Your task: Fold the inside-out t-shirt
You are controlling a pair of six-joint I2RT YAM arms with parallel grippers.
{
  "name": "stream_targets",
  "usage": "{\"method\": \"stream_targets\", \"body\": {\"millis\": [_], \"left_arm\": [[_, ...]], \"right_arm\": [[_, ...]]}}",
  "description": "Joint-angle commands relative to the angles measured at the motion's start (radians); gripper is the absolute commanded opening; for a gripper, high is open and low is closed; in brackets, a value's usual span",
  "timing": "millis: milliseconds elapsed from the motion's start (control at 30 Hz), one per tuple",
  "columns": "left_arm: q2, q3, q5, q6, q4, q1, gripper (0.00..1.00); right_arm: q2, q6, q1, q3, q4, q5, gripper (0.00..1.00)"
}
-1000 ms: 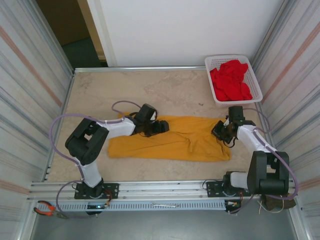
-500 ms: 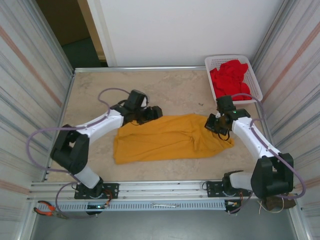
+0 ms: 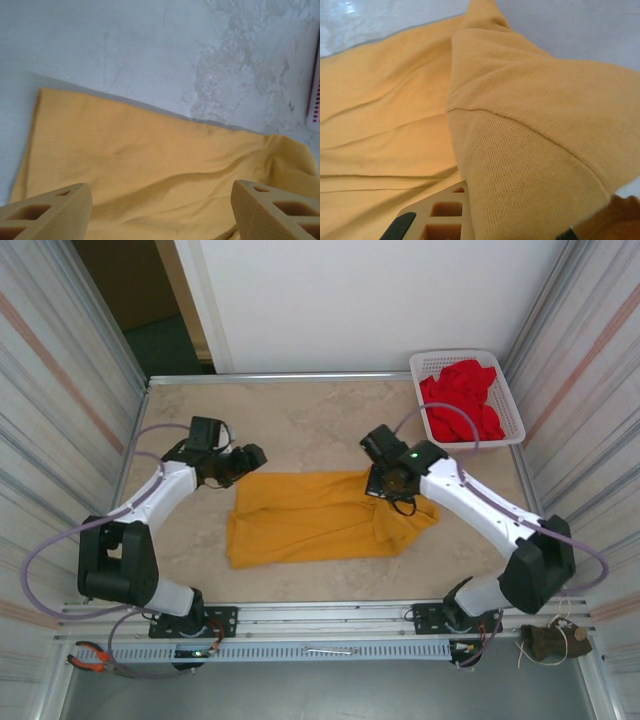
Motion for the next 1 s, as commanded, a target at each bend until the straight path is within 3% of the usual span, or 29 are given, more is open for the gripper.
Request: {"method": "stream_targets", "body": {"millis": [0, 367, 567, 733, 867, 933, 967], "left_arm": [[-0.036, -0.012, 0.106, 0.052, -0.013, 0.058, 0.74], [-0.013, -0.036, 0.252, 0.037, 0.043, 0.244, 0.74], [0.001, -0.047, 0.293, 0.04, 0.051, 0.31, 0.74], [0.016, -0.06, 0.295, 0.044, 0.065, 0.312, 0.74], [0.049, -0.056, 0.295, 0.032, 0.078, 0.339, 0.74], [0.067, -0.045, 0.3, 0.02, 0.081, 0.359, 0.74], [0.073, -0.039, 0.306, 0.015, 0.082, 0.366, 0.74]], "right_arm": [[0.113, 0.161, 0.097, 0.136, -0.109, 0.123, 0.0], [0.601, 0.258, 0.304, 0.719, -0.328, 0.131, 0.0], [0.766, 0.277, 0.33, 0.923, -0.376, 0.078, 0.0], [0.857, 0.268, 0.325, 1.012, -0.275, -0.02, 0.01], [0.896, 0.082, 0.329, 1.067, 0.087, -0.276, 0.38], [0.885, 0.037, 0.33, 1.101, 0.147, -0.299, 0.59], [0.869, 0.016, 0.325, 1.101, 0.16, -0.306, 0.63]]}}
